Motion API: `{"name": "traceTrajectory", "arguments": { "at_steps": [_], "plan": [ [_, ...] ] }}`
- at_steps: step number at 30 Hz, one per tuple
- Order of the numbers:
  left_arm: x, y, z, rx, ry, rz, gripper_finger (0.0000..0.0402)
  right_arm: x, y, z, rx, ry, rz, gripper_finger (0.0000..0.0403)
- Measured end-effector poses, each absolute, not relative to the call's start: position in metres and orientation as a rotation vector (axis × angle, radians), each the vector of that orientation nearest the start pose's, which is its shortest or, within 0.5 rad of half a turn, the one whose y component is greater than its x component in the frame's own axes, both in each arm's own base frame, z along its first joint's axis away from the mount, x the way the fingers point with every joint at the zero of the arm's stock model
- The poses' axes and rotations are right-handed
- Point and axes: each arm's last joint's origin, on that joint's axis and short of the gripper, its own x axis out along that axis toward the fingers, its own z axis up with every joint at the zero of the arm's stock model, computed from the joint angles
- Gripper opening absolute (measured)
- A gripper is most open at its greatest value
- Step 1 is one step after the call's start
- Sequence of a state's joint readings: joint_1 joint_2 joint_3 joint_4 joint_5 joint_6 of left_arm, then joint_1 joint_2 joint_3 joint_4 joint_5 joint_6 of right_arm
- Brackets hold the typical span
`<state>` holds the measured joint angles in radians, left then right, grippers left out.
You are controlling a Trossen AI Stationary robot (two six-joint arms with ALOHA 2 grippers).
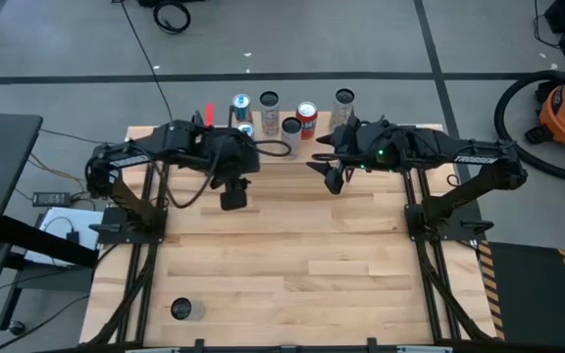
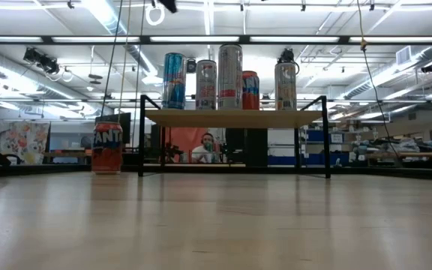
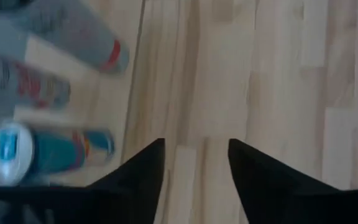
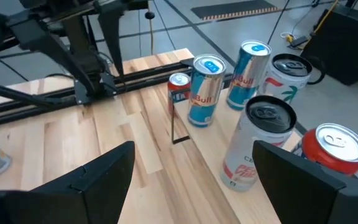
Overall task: Place canned beverage on shelf
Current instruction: Put the white pink soda can on the shelf aligned with the other white pink soda can
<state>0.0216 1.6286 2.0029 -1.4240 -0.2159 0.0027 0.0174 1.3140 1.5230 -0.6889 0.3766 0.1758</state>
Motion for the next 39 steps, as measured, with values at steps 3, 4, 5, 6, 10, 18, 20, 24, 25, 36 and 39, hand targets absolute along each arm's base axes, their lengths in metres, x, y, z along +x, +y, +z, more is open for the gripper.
{"name": "traceTrajectory", "arguments": {
  "at_steps": [3, 4, 5, 6, 10, 18, 20, 24, 25, 36, 39],
  "plan": [
    [0.300, 0.012, 0.430, 0.139, 0.980, 0.190, 0.0212, 0.264, -0.005, 0.424, 0.061, 0.451, -0.388, 0.0336],
    [0.303, 0.011, 0.431, 0.145, 0.954, 0.187, 0.0219, 0.264, -0.005, 0.423, 0.057, 0.457, -0.387, 0.0336],
    [0.307, 0.011, 0.432, 0.148, 0.926, 0.186, 0.0224, 0.264, -0.005, 0.423, 0.054, 0.461, -0.387, 0.0336],
    [0.309, 0.011, 0.433, 0.147, 0.906, 0.187, 0.0229, 0.263, -0.005, 0.423, 0.051, 0.466, -0.387, 0.0336],
    [0.310, 0.012, 0.433, 0.159, 0.899, 0.182, 0.0235, 0.263, -0.005, 0.422, 0.044, 0.472, -0.385, 0.0336],
    [0.319, 0.036, 0.438, 0.197, 0.807, 0.227, 0.0236, 0.259, -0.006, 0.424, 0.012, 0.474, -0.376, 0.0336],
    [0.324, 0.048, 0.440, 0.190, 0.759, 0.264, 0.0236, 0.255, -0.006, 0.427, 0.002, 0.469, -0.376, 0.0336],
    [0.332, 0.074, 0.439, 0.166, 0.713, 0.338, 0.0236, 0.247, -0.006, 0.432, -0.019, 0.459, -0.393, 0.0336],
    [0.333, 0.080, 0.439, 0.161, 0.701, 0.357, 0.0236, 0.245, -0.006, 0.433, -0.020, 0.454, -0.392, 0.0336],
    [0.345, 0.117, 0.430, 0.153, 0.656, 0.368, 0.0236, 0.232, -0.007, 0.439, -0.016, 0.436, -0.392, 0.0336],
    [0.347, 0.121, 0.429, 0.145, 0.644, 0.381, 0.0236, 0.232, -0.007, 0.439, -0.016, 0.436, -0.392, 0.0336]
  ]
}}
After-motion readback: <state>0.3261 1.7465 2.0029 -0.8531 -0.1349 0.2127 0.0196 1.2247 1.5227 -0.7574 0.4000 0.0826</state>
